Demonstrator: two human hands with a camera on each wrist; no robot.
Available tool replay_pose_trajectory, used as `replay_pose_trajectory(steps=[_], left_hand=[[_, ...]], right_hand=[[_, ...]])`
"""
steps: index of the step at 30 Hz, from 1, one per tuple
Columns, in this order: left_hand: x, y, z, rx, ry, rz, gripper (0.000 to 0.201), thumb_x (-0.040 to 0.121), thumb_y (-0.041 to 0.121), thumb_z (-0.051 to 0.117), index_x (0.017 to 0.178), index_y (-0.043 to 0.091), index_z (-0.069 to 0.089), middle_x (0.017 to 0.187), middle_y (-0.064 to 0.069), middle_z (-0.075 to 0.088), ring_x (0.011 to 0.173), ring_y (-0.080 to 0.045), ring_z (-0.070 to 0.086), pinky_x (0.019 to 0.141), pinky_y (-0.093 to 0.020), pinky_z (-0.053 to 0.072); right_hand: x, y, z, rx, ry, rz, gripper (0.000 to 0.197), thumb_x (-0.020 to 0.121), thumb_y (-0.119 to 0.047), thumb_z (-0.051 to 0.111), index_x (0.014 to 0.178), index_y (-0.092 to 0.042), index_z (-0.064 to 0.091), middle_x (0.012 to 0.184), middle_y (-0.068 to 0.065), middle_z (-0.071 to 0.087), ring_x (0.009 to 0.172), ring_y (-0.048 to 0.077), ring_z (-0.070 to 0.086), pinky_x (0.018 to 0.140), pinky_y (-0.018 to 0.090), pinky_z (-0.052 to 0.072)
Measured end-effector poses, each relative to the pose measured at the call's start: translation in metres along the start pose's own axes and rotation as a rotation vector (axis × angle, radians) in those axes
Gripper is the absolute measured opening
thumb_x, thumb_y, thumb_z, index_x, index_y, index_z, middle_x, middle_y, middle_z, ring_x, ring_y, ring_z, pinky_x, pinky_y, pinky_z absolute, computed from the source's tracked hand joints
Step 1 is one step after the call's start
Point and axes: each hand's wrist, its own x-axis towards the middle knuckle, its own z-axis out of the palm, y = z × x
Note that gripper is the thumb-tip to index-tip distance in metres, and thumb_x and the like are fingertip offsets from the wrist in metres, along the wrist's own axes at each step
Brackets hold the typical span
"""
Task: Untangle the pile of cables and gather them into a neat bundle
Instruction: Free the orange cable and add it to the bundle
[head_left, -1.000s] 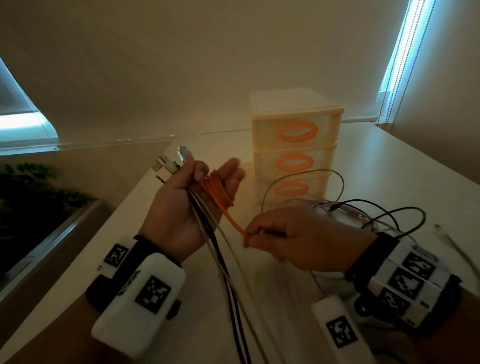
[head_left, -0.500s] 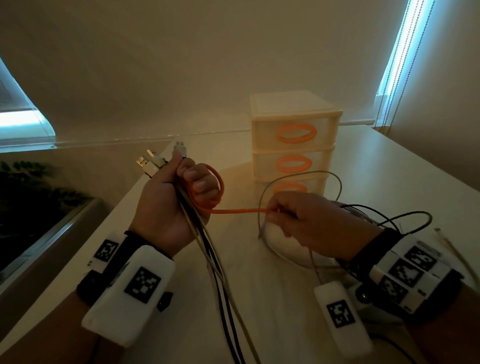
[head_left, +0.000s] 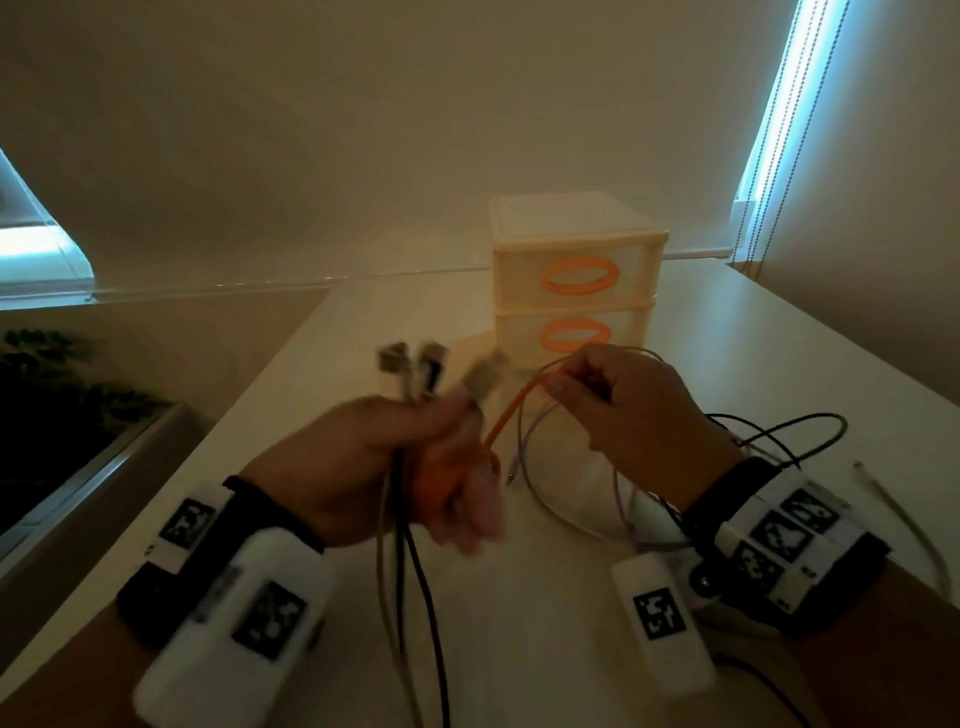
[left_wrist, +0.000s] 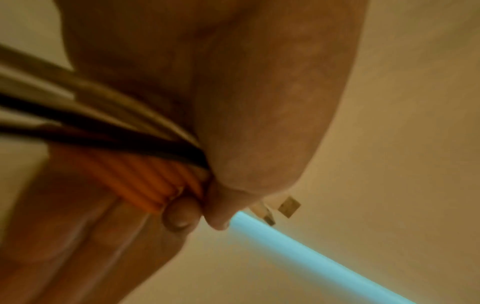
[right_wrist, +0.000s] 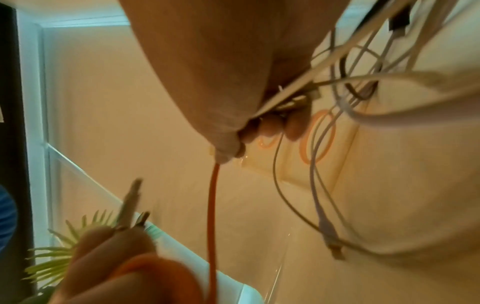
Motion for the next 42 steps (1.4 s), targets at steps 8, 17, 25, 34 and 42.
replay_pose_trajectory(steps=[8,17,25,34,42], left_hand=[[0.019,-0.006,0.008,-0.235,0.454,0.339,0.052,0.105,0.043,0.035,0.064,0.013,0.042,0.106,-0.024,0.068,0.101,-0.033,0.069,0.084,-0.036,0.059],[0.018,-0.001,0.003,-0.413,0.548,0.394,0.046,0.105,0.044,0.038,0.067,0.019,0.038,0.064,0.002,0.042,0.058,-0.014,0.045,0.052,-0.023,0.038],[0.011,0.007,0.003,-0.373,0.583,0.452,0.045,0.106,0.044,0.038,0.068,0.019,0.037,0.064,0.002,0.038,0.057,-0.015,0.041,0.055,-0.026,0.033],[0.011,-0.001,0.022,-0.435,0.323,0.471,0.046,0.106,0.044,0.037,0.069,0.017,0.037,0.073,-0.004,0.049,0.072,-0.02,0.055,0.067,-0.028,0.045],[0.0,0.007,0.02,-0.14,0.034,0.291,0.042,0.108,0.035,0.03,0.076,0.009,0.039,0.116,-0.042,0.055,0.122,-0.056,0.051,0.098,-0.045,0.052]], right_hand=[[-0.014,-0.026,0.004,0.145,-0.356,-0.188,0.017,0.098,-0.03,0.057,0.106,-0.026,0.071,0.085,-0.016,0.07,0.069,0.003,0.065,0.062,0.016,0.049],[-0.011,-0.021,0.007,-0.087,-0.389,-0.233,0.013,0.097,-0.043,0.055,0.095,-0.039,0.067,0.083,-0.02,0.065,0.083,0.0,0.06,0.071,0.017,0.047],[-0.006,-0.046,-0.019,-0.016,0.054,-0.377,0.013,0.094,-0.035,0.06,0.102,-0.033,0.07,0.096,-0.02,0.069,0.097,0.001,0.064,0.082,0.016,0.051],[-0.038,-0.089,0.009,-0.165,-0.22,0.038,0.017,0.093,-0.049,0.062,0.096,-0.032,0.062,0.086,-0.009,0.068,0.079,0.003,0.063,0.075,0.027,0.055],[-0.067,-0.086,-0.044,-0.024,-0.085,0.134,0.019,0.096,-0.041,0.052,0.084,-0.031,0.063,0.064,-0.013,0.061,0.053,0.003,0.054,0.05,0.02,0.042]])
